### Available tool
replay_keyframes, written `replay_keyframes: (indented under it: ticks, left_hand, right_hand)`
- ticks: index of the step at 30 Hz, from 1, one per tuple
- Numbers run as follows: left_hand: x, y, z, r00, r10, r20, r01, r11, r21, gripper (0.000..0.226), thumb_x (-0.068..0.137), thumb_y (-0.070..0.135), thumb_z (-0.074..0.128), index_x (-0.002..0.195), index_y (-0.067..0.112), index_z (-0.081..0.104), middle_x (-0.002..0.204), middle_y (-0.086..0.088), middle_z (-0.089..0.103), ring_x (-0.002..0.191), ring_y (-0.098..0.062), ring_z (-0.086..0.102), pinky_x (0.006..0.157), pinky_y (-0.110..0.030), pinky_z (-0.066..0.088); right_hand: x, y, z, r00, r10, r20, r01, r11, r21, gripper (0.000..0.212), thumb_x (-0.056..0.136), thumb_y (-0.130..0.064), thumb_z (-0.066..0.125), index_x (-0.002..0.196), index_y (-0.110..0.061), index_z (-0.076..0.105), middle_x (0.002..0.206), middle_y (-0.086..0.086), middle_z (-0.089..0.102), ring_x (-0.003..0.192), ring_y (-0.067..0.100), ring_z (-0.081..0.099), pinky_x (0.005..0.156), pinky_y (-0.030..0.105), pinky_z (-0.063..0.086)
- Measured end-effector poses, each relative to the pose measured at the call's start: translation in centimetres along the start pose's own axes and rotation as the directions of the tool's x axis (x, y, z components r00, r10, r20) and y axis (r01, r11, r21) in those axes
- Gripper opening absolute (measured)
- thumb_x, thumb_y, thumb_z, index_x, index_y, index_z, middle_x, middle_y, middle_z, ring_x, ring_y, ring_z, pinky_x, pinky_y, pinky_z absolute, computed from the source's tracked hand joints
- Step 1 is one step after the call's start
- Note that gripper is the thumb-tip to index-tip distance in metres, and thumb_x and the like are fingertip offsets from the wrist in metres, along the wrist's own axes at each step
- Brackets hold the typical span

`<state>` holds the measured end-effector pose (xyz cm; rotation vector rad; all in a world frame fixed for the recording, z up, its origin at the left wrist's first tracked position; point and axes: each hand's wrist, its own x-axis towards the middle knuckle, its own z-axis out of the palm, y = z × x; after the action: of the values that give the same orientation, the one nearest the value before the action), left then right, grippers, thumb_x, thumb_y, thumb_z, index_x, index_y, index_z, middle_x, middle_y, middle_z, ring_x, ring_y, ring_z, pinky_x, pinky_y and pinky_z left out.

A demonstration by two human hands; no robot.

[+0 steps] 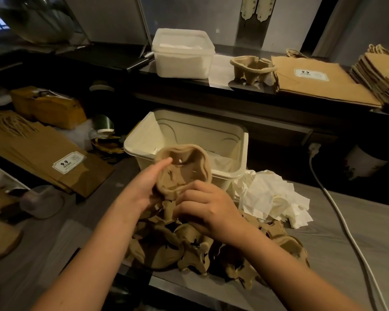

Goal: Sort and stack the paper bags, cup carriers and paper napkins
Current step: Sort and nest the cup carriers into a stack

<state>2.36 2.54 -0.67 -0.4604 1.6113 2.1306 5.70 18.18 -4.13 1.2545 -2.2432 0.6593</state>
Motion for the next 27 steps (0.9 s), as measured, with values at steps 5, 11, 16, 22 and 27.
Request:
replay_keyframes:
  ticks: [5,11,16,22,27]
  left_hand:
    - [0.5,0.0,-2.7,0.997,0.056,-0.050,-0.062,0.990,-0.126,0.032,0.096,0.032,0.046,0.120,0.015,0.058,0.099,-0.009,0.071,0.092,-0.022,0.066,0.068,-0.034,0.050]
    - [0.0,-0.3,-2.7,0.996,0.061,-0.068,-0.071,0.984,-0.163,0.025,0.096,0.030,0.046,0.114,0.019,0.059,0.098,-0.007,0.070,0.091,-0.021,0.065,0.067,-0.033,0.050]
    - [-0.6,0.9,-3.8,0.983,0.153,-0.102,-0.167,0.974,-0.153,0.028,0.096,0.030,0.045,0.120,0.019,0.056,0.110,-0.009,0.066,0.101,-0.024,0.062,0.076,-0.035,0.050]
    - [0.1,2.4,-5.9,0.923,0.320,-0.215,-0.322,0.946,0.027,0.034,0.095,0.032,0.048,0.129,0.027,0.049,0.116,-0.006,0.060,0.106,-0.027,0.057,0.083,-0.044,0.050]
    - [0.6,0.4,-4.0,0.991,0.135,-0.014,-0.131,0.978,0.164,0.042,0.089,0.047,0.049,0.122,0.023,0.058,0.110,-0.009,0.067,0.104,-0.028,0.062,0.086,-0.041,0.051]
  right_hand:
    - [-1.4,-1.4,3.0,0.949,0.264,0.170,-0.253,0.964,-0.084,0.025,0.078,-0.044,0.056,0.088,-0.023,0.066,0.082,-0.008,0.063,0.076,0.012,0.054,0.056,0.026,0.049]
    - [-1.7,-1.6,6.7,0.863,0.446,0.235,-0.379,0.882,-0.280,0.040,0.046,-0.048,0.081,0.071,-0.023,0.064,0.070,-0.006,0.061,0.068,0.017,0.060,0.052,0.026,0.048]
    - [-1.2,-1.6,5.3,0.853,0.457,0.251,-0.451,0.889,-0.082,0.028,0.073,-0.043,0.052,0.082,-0.018,0.063,0.080,-0.006,0.060,0.080,0.017,0.056,0.066,0.029,0.043]
    - [0.3,-0.3,-1.5,0.813,0.582,-0.005,-0.565,0.791,0.235,0.019,0.077,-0.039,0.043,0.089,-0.027,0.052,0.085,-0.017,0.048,0.083,0.003,0.049,0.079,0.021,0.043]
    - [1.6,1.7,-5.3,0.894,0.392,-0.217,-0.381,0.920,0.093,0.025,0.082,-0.020,0.045,0.096,-0.014,0.064,0.088,-0.003,0.059,0.093,0.007,0.045,0.084,0.028,0.038]
